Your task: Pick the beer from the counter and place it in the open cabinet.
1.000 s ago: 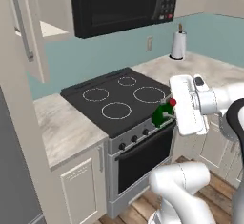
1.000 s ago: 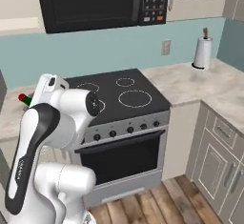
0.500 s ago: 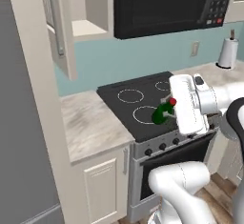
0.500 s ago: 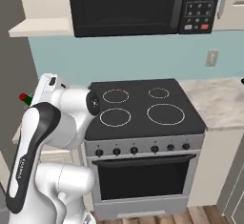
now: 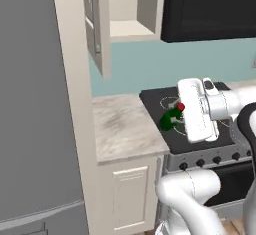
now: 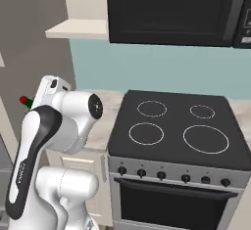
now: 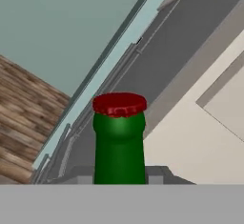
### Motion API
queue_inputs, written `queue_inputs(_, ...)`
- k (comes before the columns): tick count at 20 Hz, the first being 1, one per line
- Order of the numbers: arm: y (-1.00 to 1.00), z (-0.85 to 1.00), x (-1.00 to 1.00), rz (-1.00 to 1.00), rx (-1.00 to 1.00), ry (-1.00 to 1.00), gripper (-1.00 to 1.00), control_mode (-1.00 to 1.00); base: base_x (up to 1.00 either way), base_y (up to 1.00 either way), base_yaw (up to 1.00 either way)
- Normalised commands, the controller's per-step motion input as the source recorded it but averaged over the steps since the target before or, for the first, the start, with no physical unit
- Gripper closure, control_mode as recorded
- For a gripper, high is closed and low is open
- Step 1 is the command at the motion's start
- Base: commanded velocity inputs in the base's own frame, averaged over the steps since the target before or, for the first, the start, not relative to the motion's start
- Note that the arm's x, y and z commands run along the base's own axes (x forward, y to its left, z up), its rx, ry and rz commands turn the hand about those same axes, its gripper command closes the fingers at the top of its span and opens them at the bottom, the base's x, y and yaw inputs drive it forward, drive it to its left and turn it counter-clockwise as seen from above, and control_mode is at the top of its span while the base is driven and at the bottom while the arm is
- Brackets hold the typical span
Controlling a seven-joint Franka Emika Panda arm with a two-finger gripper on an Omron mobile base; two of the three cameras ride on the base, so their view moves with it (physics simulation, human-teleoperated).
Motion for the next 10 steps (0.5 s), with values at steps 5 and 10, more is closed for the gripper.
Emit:
queue_inputs(5,0.00,0.00,0.00,0.00,0.00,0.00,1.00,1.00,0.29,-0.04,0.41)
queue_inputs(10,0.00,0.00,0.00,0.00,0.00,0.00,1.00,1.00,0.57,-0.03,0.30)
